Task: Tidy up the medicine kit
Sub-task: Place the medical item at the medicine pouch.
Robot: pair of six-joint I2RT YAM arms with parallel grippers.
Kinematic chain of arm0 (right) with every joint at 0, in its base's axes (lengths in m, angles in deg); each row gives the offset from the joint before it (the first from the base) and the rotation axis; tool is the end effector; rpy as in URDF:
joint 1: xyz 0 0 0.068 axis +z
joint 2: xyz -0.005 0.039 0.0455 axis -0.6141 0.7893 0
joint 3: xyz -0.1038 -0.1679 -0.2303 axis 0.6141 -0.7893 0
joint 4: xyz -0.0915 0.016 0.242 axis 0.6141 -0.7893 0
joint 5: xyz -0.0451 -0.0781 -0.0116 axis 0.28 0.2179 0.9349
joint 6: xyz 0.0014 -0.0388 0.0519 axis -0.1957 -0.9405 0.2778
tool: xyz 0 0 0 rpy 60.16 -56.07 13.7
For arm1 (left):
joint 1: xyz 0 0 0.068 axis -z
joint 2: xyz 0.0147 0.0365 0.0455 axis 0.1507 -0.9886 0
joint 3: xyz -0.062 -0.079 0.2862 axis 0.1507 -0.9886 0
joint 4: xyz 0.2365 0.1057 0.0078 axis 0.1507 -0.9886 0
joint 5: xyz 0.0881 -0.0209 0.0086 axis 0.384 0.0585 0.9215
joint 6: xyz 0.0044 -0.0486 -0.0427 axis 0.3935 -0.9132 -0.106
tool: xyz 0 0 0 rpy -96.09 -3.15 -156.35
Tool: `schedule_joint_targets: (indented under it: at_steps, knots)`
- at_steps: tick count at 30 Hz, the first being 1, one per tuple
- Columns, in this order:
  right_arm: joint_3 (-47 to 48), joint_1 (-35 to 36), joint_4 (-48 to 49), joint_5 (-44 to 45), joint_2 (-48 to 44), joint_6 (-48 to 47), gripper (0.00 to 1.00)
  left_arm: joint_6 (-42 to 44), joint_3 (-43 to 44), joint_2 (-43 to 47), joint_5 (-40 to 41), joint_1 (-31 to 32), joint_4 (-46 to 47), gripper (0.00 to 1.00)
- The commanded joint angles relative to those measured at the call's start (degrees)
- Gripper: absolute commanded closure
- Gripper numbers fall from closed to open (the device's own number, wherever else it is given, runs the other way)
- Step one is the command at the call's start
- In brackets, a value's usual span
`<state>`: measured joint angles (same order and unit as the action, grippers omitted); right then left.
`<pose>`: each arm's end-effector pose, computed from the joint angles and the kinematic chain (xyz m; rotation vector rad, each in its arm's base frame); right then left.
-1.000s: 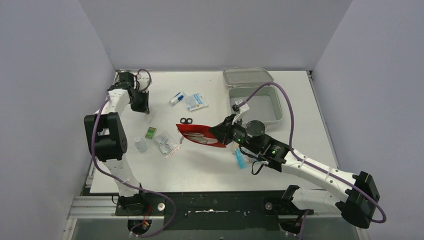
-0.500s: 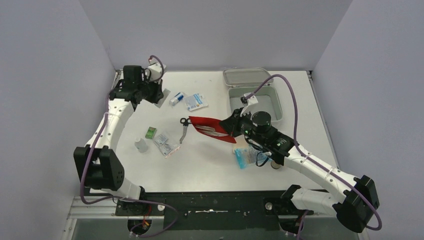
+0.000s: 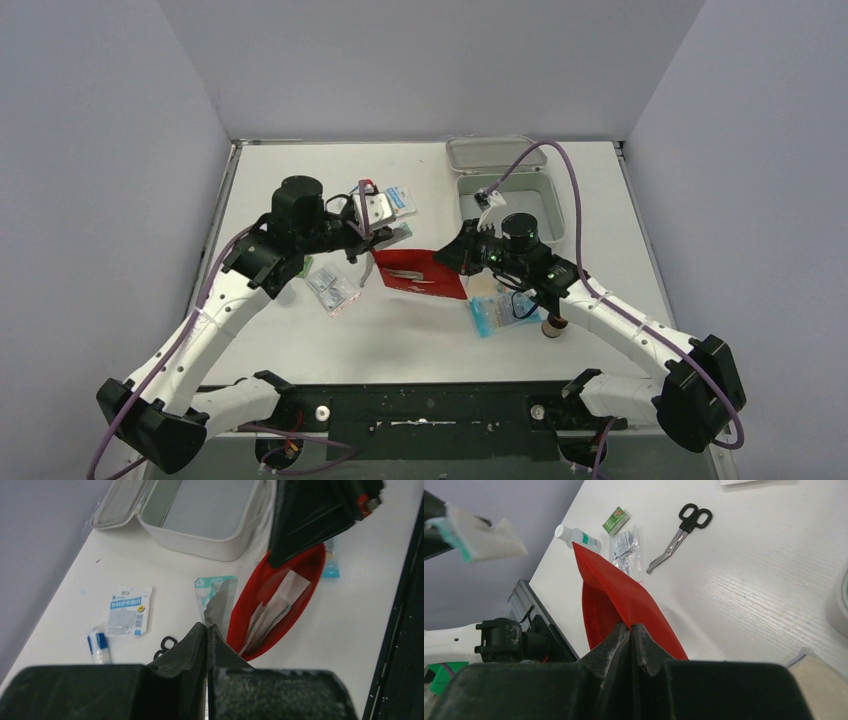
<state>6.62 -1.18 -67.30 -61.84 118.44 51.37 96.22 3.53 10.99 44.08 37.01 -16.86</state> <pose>0.2019 0.1755 0.3129 -0.3412 2.0590 1.1899 0.1993 -0.1363 0.4005 1.1818 1.6020 -0.5622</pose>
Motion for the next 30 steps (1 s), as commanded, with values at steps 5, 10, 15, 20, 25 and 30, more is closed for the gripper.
schedule_joint_targets:
  at_steps: [5,10,15,20,25,30]
  knots:
    - [-0.6,-0.3,7.3,-4.8,0.9,4.2,1.0,8.2,-3.3,4.1,-6.9,7.1,-1.1,1.0]
    - [-0.3,0.1,8.1,-6.3,1.4,4.8,1.0,10.9,-6.2,4.0,-4.1,10.1,-0.7,1.0]
    - [-0.3,0.9,8.4,-6.8,1.4,5.1,1.0,12.5,-6.9,2.6,-0.3,11.4,-1.7,1.0]
    - [0.0,1.9,8.9,-7.2,1.8,4.8,1.0,13.6,-7.8,2.2,1.5,12.0,-1.0,1.0]
    - [0.3,2.3,8.6,-7.8,3.0,4.5,1.0,14.1,-8.5,3.5,2.1,12.0,0.8,1.0]
    - [0.4,2.7,8.5,-8.8,4.3,4.5,1.0,14.8,-9.3,6.2,4.3,12.1,3.0,1.0]
